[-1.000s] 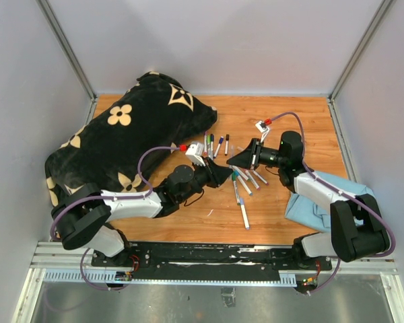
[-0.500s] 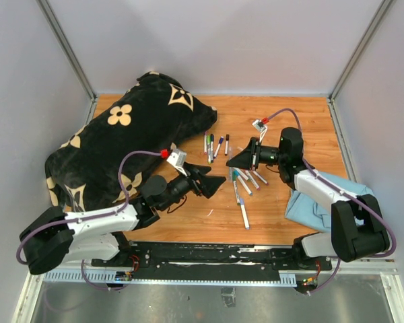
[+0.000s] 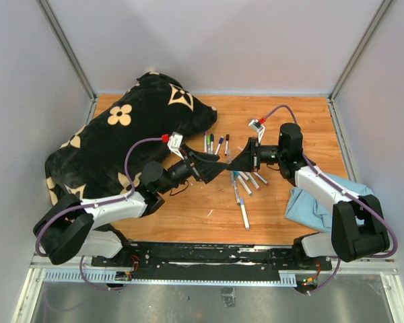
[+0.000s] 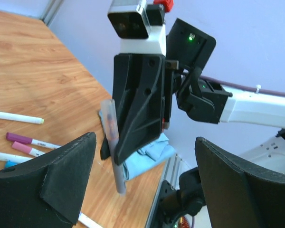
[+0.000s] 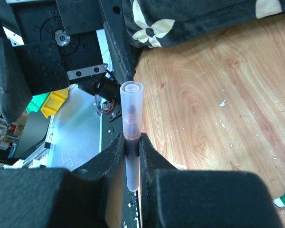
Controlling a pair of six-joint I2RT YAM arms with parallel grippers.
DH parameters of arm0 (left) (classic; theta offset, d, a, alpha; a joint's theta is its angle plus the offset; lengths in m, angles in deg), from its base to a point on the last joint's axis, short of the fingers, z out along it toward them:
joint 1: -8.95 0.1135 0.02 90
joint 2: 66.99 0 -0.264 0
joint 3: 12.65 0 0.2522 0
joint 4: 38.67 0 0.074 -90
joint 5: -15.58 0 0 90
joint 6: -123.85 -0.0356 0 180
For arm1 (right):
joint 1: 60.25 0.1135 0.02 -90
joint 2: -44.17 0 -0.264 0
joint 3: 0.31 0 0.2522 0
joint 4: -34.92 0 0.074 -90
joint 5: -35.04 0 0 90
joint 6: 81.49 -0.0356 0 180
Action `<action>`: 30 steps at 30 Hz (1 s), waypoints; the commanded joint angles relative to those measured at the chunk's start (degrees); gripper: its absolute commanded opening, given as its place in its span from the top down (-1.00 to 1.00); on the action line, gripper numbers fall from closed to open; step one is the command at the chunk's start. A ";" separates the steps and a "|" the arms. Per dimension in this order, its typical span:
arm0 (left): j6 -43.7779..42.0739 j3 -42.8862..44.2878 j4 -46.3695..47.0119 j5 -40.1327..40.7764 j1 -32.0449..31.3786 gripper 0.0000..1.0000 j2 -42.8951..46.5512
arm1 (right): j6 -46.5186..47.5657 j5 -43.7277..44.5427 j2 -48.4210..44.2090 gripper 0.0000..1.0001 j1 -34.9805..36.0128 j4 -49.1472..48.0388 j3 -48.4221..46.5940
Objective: Open the pen caps
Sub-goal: Pick up the pen from the center of the board, then open the pen cap from the pen.
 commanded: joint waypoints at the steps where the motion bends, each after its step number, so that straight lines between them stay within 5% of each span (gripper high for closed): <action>1: 0.68 4.75 -5.55 3.51 0.34 -0.75 -1.14 | 2.16 -2.74 -0.35 0.99 1.12 1.03 -1.51; 13: 2.22 9.33 -10.65 3.75 0.30 -0.40 -6.00 | 3.29 -3.36 0.78 0.98 2.14 2.41 -2.30; 25: 3.74 10.94 -10.22 1.49 0.15 0.63 -8.91 | 6.07 -2.82 1.71 0.95 2.44 6.22 -3.39; 28: 4.06 10.48 -8.65 1.65 0.21 0.98 -9.04 | 7.12 -2.33 1.63 0.78 2.53 7.64 -3.57; 30: 4.43 10.18 -7.52 2.50 0.21 0.99 -8.69 | 7.86 -2.11 1.63 0.56 2.77 8.60 -3.75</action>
